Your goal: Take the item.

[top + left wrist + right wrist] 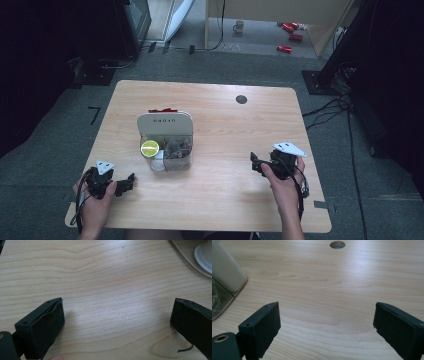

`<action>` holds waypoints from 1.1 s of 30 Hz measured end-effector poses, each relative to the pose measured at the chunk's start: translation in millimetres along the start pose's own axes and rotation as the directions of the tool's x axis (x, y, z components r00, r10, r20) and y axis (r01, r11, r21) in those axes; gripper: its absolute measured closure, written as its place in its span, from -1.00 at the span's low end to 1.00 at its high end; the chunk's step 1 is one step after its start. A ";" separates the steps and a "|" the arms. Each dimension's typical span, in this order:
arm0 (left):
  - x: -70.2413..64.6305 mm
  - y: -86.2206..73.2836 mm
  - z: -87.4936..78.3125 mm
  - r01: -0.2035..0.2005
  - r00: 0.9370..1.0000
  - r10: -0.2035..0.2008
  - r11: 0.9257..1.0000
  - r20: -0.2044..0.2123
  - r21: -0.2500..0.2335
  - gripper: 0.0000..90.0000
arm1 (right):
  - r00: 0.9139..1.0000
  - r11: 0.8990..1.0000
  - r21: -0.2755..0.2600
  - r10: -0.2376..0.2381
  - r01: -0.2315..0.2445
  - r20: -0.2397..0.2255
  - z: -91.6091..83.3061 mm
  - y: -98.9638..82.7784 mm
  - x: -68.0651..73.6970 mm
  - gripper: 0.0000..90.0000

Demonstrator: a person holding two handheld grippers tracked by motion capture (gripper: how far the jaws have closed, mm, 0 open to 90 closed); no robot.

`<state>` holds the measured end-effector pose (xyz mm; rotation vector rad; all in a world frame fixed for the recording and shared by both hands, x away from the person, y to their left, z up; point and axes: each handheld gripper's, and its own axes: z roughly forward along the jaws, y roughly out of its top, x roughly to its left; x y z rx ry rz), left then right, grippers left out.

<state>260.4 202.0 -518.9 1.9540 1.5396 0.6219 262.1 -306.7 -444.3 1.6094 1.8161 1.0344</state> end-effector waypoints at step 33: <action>0.0 0.0 0.2 -0.001 1.000 0.001 1.000 -0.001 -0.002 -1.00 | 0.985 0.996 -0.039 -0.086 0.081 -0.149 28.3 51.8 85.7 -0.83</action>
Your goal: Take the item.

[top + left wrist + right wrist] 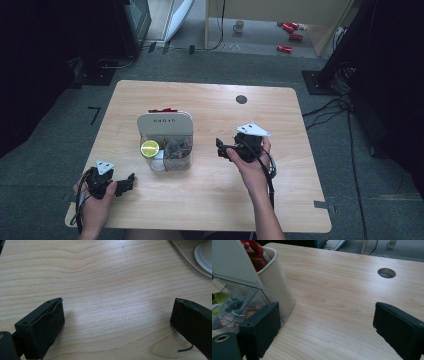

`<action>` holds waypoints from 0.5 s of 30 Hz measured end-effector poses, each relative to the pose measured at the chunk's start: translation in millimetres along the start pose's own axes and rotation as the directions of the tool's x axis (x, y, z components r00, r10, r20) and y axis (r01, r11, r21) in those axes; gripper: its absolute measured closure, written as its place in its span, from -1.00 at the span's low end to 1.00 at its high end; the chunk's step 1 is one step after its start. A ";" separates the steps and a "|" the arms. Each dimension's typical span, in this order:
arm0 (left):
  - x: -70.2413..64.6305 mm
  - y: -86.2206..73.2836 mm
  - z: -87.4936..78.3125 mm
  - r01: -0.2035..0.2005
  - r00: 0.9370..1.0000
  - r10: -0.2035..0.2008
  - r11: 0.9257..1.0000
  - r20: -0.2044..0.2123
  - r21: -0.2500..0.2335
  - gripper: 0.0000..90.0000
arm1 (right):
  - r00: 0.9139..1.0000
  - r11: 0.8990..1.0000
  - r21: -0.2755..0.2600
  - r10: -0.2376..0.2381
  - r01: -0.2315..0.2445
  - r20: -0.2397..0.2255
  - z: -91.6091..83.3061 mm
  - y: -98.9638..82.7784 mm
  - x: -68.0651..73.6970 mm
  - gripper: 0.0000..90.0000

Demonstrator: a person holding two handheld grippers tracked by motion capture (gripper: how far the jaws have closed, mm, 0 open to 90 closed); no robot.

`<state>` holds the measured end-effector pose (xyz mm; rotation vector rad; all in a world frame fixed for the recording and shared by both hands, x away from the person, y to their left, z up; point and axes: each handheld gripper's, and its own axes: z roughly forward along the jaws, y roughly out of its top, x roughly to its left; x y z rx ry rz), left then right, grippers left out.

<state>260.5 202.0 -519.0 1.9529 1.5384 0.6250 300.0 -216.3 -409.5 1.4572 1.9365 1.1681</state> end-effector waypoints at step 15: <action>-0.4 0.5 0.5 0.000 1.000 0.000 1.000 0.000 0.000 -1.00 | 0.997 1.000 -0.015 -0.004 0.002 -0.079 16.4 18.0 25.7 -0.82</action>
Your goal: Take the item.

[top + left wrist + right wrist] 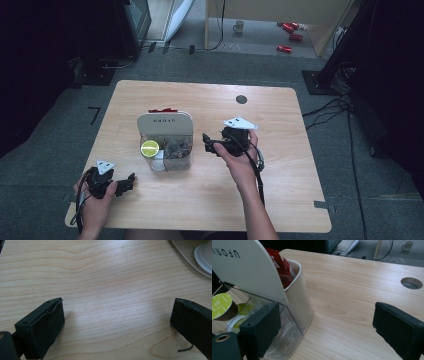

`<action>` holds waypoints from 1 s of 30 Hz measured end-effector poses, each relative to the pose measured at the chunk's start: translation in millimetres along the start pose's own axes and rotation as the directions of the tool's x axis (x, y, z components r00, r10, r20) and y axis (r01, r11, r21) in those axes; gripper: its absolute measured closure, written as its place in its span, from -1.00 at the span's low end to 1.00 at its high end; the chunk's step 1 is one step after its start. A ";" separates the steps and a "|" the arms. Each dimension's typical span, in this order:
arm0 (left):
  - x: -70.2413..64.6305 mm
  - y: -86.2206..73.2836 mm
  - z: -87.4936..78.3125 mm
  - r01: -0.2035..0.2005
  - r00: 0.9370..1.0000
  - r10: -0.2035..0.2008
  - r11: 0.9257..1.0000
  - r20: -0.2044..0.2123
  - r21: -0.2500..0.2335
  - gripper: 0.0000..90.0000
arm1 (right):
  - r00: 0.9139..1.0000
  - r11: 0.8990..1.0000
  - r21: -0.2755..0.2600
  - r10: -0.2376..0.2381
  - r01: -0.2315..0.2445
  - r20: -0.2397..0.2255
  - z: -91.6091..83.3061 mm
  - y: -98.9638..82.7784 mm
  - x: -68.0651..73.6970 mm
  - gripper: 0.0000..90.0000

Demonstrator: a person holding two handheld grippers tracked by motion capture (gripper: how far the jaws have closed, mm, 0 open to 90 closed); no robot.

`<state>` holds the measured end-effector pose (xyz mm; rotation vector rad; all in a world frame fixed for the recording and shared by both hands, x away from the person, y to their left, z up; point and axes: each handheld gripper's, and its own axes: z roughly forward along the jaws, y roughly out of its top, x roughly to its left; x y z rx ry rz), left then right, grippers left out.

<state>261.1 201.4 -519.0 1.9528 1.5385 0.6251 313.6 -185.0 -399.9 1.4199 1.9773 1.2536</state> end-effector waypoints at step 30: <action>0.0 0.3 0.2 -0.002 1.000 0.002 1.000 0.000 0.001 -1.00 | 0.993 0.999 -0.033 -0.025 0.021 -0.112 45.0 18.4 48.2 -0.03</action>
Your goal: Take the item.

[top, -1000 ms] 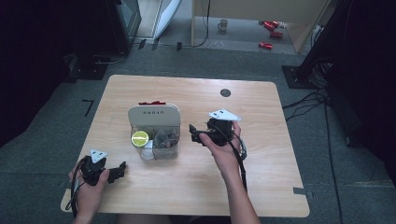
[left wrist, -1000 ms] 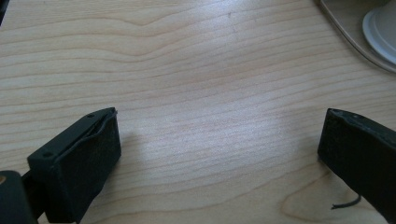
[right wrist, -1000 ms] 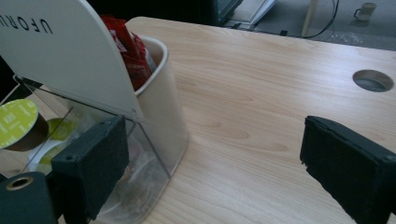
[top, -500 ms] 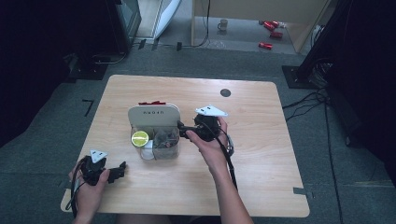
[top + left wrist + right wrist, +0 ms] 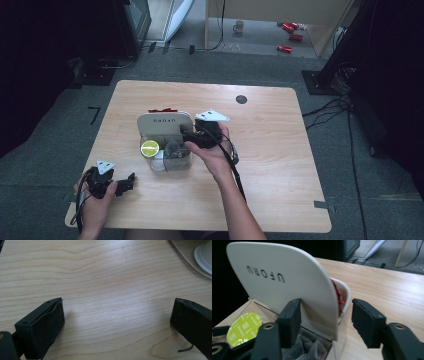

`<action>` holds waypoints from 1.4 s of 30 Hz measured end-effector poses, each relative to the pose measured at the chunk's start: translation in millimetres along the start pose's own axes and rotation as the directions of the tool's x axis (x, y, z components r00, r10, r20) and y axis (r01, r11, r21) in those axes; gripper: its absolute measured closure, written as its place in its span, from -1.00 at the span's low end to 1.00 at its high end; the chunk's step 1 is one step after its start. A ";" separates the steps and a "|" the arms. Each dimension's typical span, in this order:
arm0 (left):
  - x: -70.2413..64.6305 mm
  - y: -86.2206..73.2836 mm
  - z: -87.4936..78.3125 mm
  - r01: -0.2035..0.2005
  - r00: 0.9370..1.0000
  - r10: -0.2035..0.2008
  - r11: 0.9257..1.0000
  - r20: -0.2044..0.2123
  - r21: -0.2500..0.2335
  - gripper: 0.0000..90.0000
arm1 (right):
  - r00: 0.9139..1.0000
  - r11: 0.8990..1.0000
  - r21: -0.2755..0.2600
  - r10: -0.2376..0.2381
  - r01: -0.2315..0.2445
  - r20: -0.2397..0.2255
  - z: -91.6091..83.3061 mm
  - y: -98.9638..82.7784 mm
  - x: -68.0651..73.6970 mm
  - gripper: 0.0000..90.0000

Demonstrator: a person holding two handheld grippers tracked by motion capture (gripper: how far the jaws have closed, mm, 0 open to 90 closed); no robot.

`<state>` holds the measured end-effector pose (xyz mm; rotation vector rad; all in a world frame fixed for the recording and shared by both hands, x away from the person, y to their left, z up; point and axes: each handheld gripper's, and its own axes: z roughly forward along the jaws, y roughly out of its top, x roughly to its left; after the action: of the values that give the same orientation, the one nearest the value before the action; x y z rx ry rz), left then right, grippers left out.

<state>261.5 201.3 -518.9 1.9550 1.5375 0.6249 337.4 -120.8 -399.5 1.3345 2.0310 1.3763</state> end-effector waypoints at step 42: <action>-0.3 0.0 0.0 0.004 1.000 -0.004 1.000 0.000 -0.001 -1.00 | 0.997 0.999 0.032 0.007 -0.004 -0.080 -38.1 -57.6 6.8 -0.25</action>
<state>261.4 201.0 -518.9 1.9507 1.5407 0.6230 278.0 -140.3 -429.6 1.3188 2.1110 1.4276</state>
